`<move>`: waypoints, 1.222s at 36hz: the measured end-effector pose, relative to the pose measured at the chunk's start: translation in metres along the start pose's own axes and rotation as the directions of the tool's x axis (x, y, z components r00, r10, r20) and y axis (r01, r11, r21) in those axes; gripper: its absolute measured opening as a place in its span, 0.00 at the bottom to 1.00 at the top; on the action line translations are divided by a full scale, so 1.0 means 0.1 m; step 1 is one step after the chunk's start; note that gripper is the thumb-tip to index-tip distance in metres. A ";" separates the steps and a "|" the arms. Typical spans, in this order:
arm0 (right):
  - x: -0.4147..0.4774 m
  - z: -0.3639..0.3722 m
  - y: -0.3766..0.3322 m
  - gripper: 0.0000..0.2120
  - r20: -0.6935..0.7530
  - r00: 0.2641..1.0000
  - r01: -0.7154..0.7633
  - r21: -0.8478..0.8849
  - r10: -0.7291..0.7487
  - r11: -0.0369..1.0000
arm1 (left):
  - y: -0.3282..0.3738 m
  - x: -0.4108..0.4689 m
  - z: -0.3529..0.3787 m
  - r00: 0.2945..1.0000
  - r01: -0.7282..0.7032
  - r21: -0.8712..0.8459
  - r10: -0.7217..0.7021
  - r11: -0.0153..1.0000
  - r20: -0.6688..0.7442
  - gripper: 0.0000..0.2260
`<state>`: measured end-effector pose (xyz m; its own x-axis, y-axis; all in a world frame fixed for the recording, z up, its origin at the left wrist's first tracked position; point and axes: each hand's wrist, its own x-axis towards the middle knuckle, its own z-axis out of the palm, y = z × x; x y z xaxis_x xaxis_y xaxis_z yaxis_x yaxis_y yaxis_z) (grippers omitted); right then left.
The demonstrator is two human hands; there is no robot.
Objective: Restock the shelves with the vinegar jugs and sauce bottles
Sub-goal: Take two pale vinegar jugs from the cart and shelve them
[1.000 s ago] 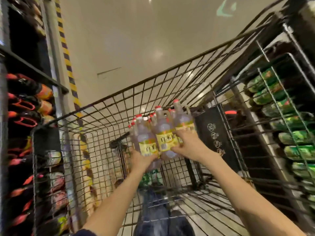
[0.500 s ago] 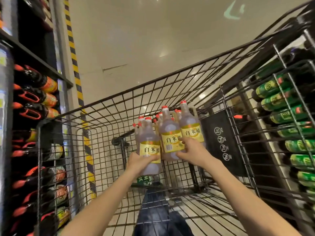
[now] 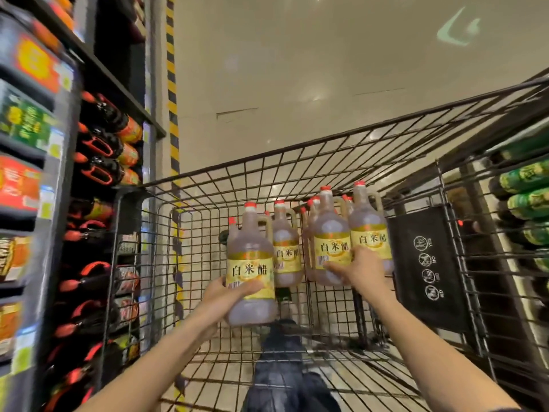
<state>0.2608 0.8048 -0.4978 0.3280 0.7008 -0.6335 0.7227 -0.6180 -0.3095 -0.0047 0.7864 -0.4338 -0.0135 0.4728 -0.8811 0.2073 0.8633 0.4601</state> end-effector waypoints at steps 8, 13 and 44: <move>0.03 0.17 -0.18 0.36 0.146 0.989 -0.043 0.161 0.020 0.986 | 0.02 -0.05 -0.07 0.999 0.010 -0.100 -0.014 0.995 -0.036 0.21; 0.14 0.32 -0.24 0.42 0.195 0.980 -0.094 0.252 0.044 0.963 | 0.03 -0.07 -0.09 1.000 0.014 -0.080 -0.016 0.997 -0.023 0.26; -1.27 -0.61 -0.51 0.20 0.318 0.885 -0.031 0.768 -0.339 0.640 | -0.04 -1.39 -0.01 0.942 -0.309 -0.205 0.268 0.929 -0.204 0.17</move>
<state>0.2191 0.7693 -0.3583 -0.1481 0.7168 -0.6814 -0.0149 -0.6905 -0.7232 -0.0043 0.7174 -0.3134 -0.1563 0.7128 -0.6837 -0.0035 0.6918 0.7220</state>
